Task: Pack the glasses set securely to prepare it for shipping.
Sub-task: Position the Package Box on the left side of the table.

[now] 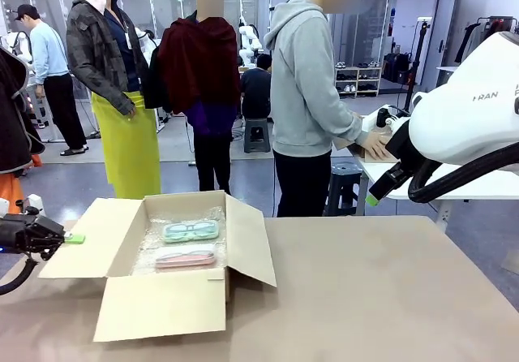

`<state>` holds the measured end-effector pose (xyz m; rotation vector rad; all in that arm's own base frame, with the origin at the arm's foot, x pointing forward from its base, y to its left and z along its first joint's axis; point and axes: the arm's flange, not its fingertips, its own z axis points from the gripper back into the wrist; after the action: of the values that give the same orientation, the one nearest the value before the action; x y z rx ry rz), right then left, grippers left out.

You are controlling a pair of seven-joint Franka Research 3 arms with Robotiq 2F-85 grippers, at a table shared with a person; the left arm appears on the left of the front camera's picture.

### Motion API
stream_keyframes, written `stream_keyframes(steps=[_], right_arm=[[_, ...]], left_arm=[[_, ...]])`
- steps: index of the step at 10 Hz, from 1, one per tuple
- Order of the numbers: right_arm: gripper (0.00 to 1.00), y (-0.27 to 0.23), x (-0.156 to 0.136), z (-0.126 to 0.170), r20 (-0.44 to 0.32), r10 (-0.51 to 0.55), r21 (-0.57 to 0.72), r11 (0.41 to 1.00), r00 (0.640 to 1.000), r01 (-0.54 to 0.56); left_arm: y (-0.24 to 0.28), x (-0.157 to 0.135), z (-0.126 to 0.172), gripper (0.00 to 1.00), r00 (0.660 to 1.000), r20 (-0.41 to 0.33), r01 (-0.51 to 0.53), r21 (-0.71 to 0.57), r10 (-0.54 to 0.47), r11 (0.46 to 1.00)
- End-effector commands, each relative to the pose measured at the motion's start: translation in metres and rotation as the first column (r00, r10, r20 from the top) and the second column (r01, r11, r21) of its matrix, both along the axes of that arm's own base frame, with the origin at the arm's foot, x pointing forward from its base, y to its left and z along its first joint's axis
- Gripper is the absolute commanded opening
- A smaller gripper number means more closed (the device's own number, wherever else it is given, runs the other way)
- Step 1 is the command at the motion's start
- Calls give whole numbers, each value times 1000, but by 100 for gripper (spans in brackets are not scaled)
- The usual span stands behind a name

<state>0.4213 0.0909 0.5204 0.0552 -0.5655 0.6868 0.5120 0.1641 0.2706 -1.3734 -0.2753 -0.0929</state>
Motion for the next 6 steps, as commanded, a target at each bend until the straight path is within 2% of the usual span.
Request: stream_keyframes(steps=[1, 6], right_arm=[[100, 3, 1, 1, -4, -13, -1, 1000, 1000, 13], [100, 3, 1, 1, -4, -13, -1, 1000, 1000, 13]], left_arm=[[29, -1, 2, 3, 998, 0, 59, -27, -59, 998], [93, -28, 10, 3, 999, 17, 27, 7, -27, 1000]])
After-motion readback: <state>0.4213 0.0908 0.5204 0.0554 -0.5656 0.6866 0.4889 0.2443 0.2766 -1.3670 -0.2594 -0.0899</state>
